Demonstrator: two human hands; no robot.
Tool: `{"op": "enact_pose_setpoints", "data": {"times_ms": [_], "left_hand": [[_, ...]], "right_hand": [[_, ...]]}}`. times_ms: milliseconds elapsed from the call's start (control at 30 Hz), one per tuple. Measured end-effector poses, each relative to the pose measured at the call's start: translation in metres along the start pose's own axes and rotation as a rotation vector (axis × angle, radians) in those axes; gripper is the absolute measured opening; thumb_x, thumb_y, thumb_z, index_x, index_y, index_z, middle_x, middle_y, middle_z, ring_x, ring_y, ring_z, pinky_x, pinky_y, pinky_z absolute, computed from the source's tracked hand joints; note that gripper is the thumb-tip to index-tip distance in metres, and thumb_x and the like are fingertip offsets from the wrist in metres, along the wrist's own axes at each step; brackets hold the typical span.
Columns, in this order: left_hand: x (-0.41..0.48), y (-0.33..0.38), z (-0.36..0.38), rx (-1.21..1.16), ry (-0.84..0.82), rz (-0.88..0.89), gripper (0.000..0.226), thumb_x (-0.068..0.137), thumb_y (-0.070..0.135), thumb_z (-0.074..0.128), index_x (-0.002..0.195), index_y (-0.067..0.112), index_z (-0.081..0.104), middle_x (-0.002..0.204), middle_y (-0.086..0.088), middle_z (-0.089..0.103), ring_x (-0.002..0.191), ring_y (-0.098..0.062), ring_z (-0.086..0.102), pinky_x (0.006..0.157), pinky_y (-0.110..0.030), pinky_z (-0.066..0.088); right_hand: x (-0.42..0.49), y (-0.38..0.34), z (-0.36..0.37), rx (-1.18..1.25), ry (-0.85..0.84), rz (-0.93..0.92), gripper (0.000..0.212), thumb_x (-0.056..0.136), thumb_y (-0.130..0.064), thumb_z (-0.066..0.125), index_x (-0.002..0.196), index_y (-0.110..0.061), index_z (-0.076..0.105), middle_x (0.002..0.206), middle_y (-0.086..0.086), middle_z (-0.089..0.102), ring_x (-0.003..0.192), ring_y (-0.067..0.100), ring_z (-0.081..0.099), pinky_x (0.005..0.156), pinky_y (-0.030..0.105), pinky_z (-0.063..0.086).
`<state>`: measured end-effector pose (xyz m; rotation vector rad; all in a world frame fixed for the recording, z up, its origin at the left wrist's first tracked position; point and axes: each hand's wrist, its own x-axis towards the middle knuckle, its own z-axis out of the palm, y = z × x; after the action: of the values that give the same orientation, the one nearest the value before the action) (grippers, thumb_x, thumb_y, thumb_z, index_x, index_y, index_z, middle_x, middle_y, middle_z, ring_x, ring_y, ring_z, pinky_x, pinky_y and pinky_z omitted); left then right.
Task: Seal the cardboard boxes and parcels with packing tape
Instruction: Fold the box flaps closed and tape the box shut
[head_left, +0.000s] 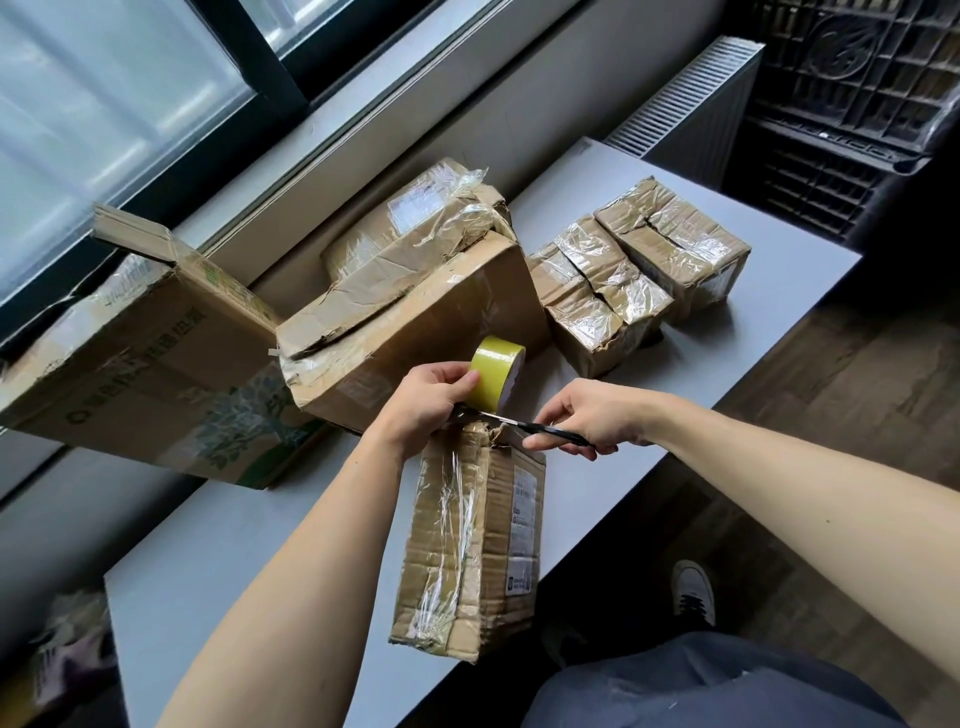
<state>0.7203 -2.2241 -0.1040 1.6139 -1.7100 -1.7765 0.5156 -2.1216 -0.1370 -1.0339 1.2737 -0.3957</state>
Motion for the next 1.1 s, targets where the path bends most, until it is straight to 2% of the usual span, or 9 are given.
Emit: {"op": "enact_pose_setpoints", "data": {"times_ms": [200, 400, 500, 567, 600, 700, 767, 867, 1100], "left_hand": [[-0.004, 0.001, 0.0, -0.019, 0.008, 0.001, 0.028, 0.099, 0.02, 0.06, 0.122, 0.008, 0.068, 0.107, -0.011, 0.075, 0.107, -0.03, 0.068, 0.096, -0.038, 0.055], [-0.007, 0.009, 0.009, -0.076, 0.012, 0.07, 0.018, 0.099, 0.02, 0.059, 0.111, 0.016, 0.072, 0.105, -0.01, 0.075, 0.091, -0.016, 0.07, 0.081, -0.023, 0.057], [-0.006, 0.007, 0.013, -0.032, -0.005, 0.073, 0.022, 0.098, 0.02, 0.061, 0.116, 0.013, 0.072, 0.106, -0.009, 0.075, 0.095, -0.018, 0.069, 0.094, -0.036, 0.054], [-0.004, 0.004, 0.017, 0.061, 0.024, 0.075, 0.024, 0.098, 0.022, 0.062, 0.118, 0.013, 0.072, 0.105, -0.005, 0.076, 0.091, -0.015, 0.067, 0.095, -0.041, 0.053], [-0.002, 0.004, 0.019, 0.146, 0.044, 0.095, 0.024, 0.098, 0.023, 0.061, 0.118, 0.013, 0.072, 0.103, -0.002, 0.076, 0.088, -0.011, 0.065, 0.09, -0.037, 0.054], [0.0, 0.007, 0.027, 0.465, 0.082, 0.188, 0.021, 0.098, 0.028, 0.06, 0.113, 0.021, 0.075, 0.098, 0.007, 0.075, 0.085, -0.006, 0.064, 0.08, -0.025, 0.05], [0.001, 0.009, 0.033, 0.604, 0.071, 0.22, 0.019, 0.097, 0.031, 0.06, 0.105, 0.026, 0.077, 0.09, 0.007, 0.075, 0.084, -0.01, 0.067, 0.078, -0.028, 0.05], [0.0, 0.01, 0.043, 0.767, 0.048, 0.222, 0.02, 0.098, 0.029, 0.057, 0.103, 0.025, 0.077, 0.086, 0.005, 0.073, 0.082, -0.015, 0.066, 0.069, -0.028, 0.046], [0.015, 0.012, 0.062, 0.935, -0.082, 0.1, 0.034, 0.098, 0.021, 0.051, 0.129, 0.022, 0.065, 0.126, -0.006, 0.068, 0.116, -0.026, 0.061, 0.098, -0.031, 0.047]], "right_hand": [[0.001, 0.0, 0.003, 0.014, -0.017, 0.004, 0.03, 0.085, -0.038, 0.078, 0.097, -0.01, 0.075, 0.059, 0.005, 0.053, 0.046, 0.012, 0.044, 0.041, 0.021, 0.027], [0.003, 0.007, 0.008, -0.069, 0.002, 0.051, 0.036, 0.086, -0.036, 0.078, 0.106, -0.007, 0.071, 0.063, 0.005, 0.056, 0.049, 0.014, 0.051, 0.04, 0.022, 0.034], [0.005, 0.016, 0.007, -0.168, 0.076, 0.106, 0.04, 0.087, -0.04, 0.076, 0.107, -0.007, 0.07, 0.072, 0.008, 0.055, 0.058, 0.018, 0.051, 0.043, 0.026, 0.044], [0.007, 0.023, 0.004, -0.268, 0.088, 0.137, 0.037, 0.091, -0.037, 0.071, 0.109, -0.005, 0.068, 0.083, 0.01, 0.058, 0.066, 0.02, 0.052, 0.053, 0.032, 0.056], [0.009, 0.027, 0.003, -0.338, 0.098, 0.14, 0.035, 0.093, -0.035, 0.068, 0.112, -0.006, 0.067, 0.091, 0.012, 0.062, 0.071, 0.021, 0.055, 0.061, 0.036, 0.061], [0.014, 0.04, 0.003, -0.624, 0.248, 0.095, 0.036, 0.094, -0.028, 0.065, 0.125, -0.01, 0.062, 0.118, 0.014, 0.066, 0.099, 0.031, 0.064, 0.08, 0.038, 0.057], [0.019, 0.049, 0.003, -0.762, 0.379, 0.02, 0.023, 0.093, -0.019, 0.063, 0.114, -0.012, 0.065, 0.114, 0.014, 0.065, 0.107, 0.036, 0.061, 0.079, 0.037, 0.05], [0.021, 0.06, -0.002, -0.86, 0.453, 0.02, 0.015, 0.094, -0.012, 0.056, 0.107, -0.014, 0.063, 0.106, 0.014, 0.063, 0.101, 0.037, 0.062, 0.072, 0.038, 0.045], [0.015, 0.075, -0.014, -0.792, 0.477, 0.02, 0.019, 0.096, -0.016, 0.052, 0.113, -0.011, 0.058, 0.115, 0.011, 0.058, 0.109, 0.036, 0.059, 0.082, 0.042, 0.049]]}}
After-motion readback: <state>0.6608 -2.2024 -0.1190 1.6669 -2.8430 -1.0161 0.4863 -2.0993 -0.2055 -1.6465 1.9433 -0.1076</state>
